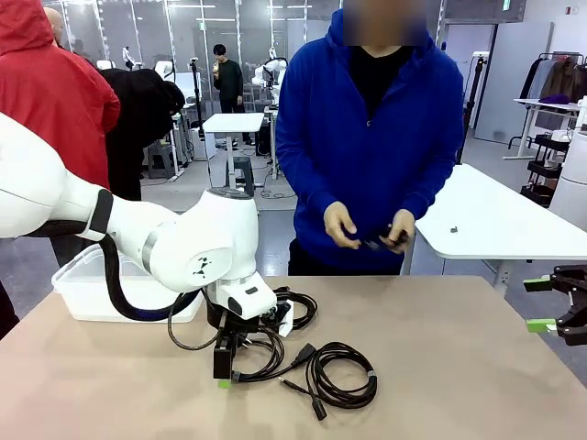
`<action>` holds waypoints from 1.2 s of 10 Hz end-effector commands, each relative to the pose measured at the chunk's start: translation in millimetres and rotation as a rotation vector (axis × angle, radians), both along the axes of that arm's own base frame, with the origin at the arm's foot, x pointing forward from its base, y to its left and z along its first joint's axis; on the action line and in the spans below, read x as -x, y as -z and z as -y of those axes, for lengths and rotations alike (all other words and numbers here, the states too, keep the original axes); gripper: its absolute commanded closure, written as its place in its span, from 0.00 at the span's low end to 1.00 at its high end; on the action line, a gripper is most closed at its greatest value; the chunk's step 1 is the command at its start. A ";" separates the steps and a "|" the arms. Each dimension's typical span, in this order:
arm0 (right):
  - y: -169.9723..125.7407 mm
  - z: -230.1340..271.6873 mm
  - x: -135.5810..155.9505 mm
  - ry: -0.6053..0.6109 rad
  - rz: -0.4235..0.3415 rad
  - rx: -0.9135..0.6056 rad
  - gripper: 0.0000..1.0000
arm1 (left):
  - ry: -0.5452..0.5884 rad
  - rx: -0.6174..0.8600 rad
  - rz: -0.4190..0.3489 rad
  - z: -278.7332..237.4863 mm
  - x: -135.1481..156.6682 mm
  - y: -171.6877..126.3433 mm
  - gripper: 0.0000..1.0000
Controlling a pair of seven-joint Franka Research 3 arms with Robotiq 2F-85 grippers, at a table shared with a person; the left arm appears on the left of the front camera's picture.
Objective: Organize and store the cables.
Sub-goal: Place the Power Cable into the Organizing box.
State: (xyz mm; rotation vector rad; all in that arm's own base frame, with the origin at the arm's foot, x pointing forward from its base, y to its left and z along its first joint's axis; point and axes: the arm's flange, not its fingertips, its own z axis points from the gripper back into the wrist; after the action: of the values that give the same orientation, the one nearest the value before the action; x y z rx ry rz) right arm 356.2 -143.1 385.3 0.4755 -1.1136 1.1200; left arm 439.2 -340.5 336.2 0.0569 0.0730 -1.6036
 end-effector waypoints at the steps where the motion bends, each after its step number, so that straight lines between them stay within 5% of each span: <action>1: -1.4 -0.3 0.8 0.002 -0.012 0.011 0.00 | -0.009 -0.003 0.031 12.5 -6.0 5.1 0.00; 8: -1.4 -0.3 0.8 0.002 -0.012 0.011 0.00 | -0.011 0.042 0.001 8.2 -12.7 36.2 0.00; 9: -1.4 -0.3 0.8 0.002 -0.012 0.011 0.00 | -0.008 0.018 0.003 7.9 -10.6 35.9 0.10; 10: -1.4 -0.3 0.8 0.002 -0.012 0.011 0.00 | -0.003 0.028 0.003 7.8 -11.1 36.0 0.59; 11: -1.4 -0.3 0.8 0.002 -0.012 0.011 0.00 | -0.005 0.040 0.000 7.4 -10.0 35.8 0.69; 12: -1.4 -0.3 0.8 0.002 -0.012 0.011 0.00 | -0.003 0.050 -0.003 6.0 -8.5 35.4 1.00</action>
State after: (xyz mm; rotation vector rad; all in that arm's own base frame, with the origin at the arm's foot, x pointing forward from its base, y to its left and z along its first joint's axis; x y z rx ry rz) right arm 356.2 -143.1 385.3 0.4755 -1.1136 1.1201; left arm 453.6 -347.1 305.0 0.0290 0.0425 -1.5877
